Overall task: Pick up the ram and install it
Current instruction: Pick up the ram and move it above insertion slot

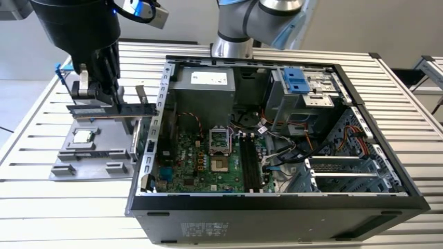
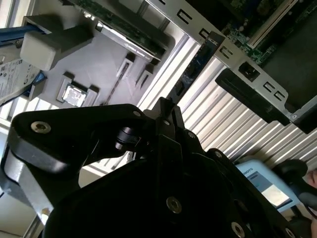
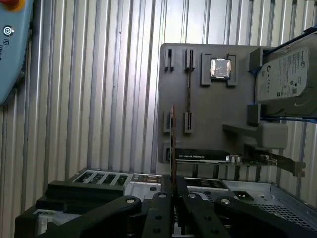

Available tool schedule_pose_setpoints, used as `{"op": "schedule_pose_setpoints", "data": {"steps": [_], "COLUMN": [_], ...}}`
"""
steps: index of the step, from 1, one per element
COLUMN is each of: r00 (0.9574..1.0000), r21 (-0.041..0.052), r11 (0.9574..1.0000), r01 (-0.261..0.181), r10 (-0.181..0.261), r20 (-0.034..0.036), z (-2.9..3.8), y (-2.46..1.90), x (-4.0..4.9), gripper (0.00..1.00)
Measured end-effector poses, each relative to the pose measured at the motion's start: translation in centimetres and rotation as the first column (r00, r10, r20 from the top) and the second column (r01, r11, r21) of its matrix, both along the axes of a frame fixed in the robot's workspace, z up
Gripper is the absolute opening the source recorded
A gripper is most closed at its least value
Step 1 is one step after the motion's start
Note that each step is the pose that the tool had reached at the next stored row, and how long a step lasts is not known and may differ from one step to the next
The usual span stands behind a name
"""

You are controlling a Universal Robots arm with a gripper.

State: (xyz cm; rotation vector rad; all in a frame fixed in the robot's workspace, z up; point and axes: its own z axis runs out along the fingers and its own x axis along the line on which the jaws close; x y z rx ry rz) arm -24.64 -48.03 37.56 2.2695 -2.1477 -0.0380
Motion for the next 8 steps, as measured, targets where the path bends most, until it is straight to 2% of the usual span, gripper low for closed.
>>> {"op": "schedule_pose_setpoints", "data": {"steps": [8], "r00": [1.0000], "r21": [0.0000], "r11": [1.0000], "r01": [0.000], "r10": [0.000], "r20": [0.0000], "z": [0.00], "y": [0.00], "x": [0.59], "gripper": [0.00]}}
